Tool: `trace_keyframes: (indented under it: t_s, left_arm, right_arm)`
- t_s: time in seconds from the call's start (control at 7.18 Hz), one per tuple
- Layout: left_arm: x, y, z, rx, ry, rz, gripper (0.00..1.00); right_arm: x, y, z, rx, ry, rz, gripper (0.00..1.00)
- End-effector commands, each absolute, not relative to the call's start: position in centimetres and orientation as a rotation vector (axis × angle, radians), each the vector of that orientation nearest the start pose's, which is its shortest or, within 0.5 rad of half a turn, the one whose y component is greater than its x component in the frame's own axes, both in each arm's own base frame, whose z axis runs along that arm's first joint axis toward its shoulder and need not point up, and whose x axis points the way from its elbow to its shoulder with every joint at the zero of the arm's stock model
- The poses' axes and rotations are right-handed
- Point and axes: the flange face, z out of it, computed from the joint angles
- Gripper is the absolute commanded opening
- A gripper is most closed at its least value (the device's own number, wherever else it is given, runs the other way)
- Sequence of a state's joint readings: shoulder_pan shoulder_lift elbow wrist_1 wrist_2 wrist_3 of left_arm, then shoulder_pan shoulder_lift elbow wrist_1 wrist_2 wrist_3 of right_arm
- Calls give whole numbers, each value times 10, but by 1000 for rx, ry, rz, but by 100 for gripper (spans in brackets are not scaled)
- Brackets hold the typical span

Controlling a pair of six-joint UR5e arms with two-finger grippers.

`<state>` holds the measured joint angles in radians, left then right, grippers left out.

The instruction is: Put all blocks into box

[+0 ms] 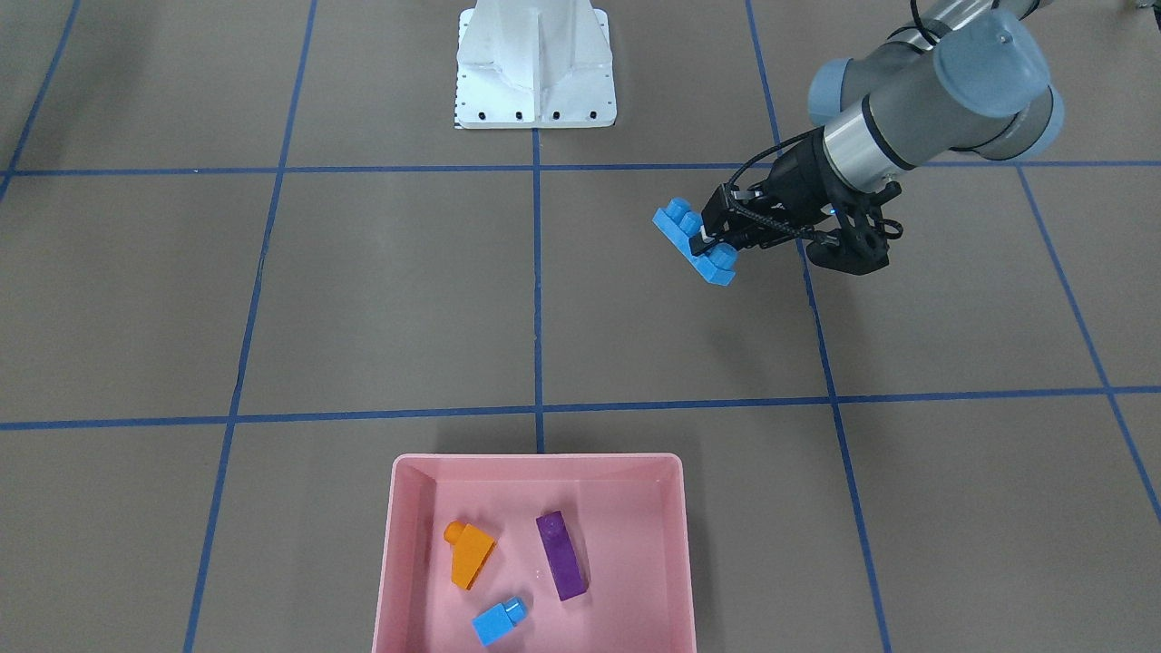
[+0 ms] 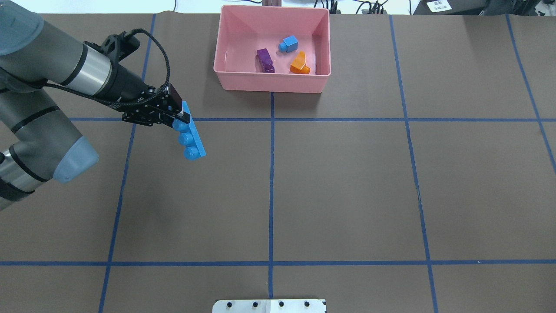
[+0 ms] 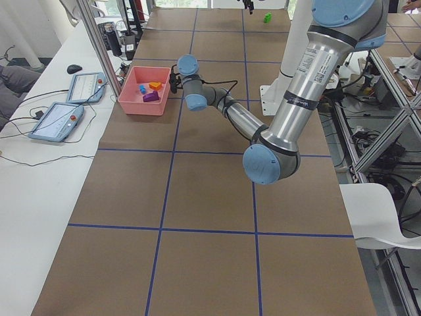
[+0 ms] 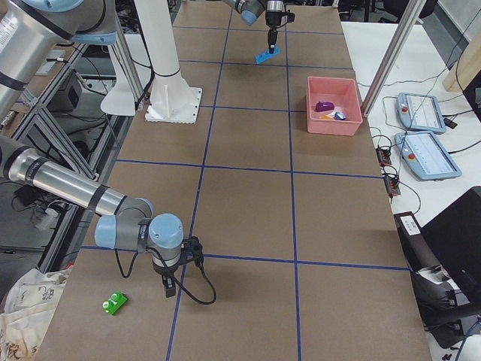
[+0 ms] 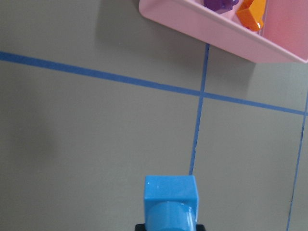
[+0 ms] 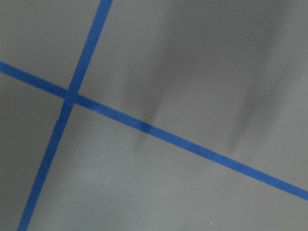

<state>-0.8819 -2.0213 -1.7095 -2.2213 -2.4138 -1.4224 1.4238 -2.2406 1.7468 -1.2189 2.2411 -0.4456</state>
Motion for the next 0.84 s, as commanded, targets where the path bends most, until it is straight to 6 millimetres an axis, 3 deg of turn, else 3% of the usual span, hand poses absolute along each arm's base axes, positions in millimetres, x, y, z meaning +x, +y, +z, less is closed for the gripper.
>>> trace_keyframes:
  t_s: [0.0,0.7]
  left_arm:
    - [353,-527,234,-31,1356,-109,0]
    - [358,-532,231,-26,1357,-103,0]
  right_arm:
    - [52,-138,794,-27,-714,-712,100]
    - [57,-97,842,-127,-745,-716,100]
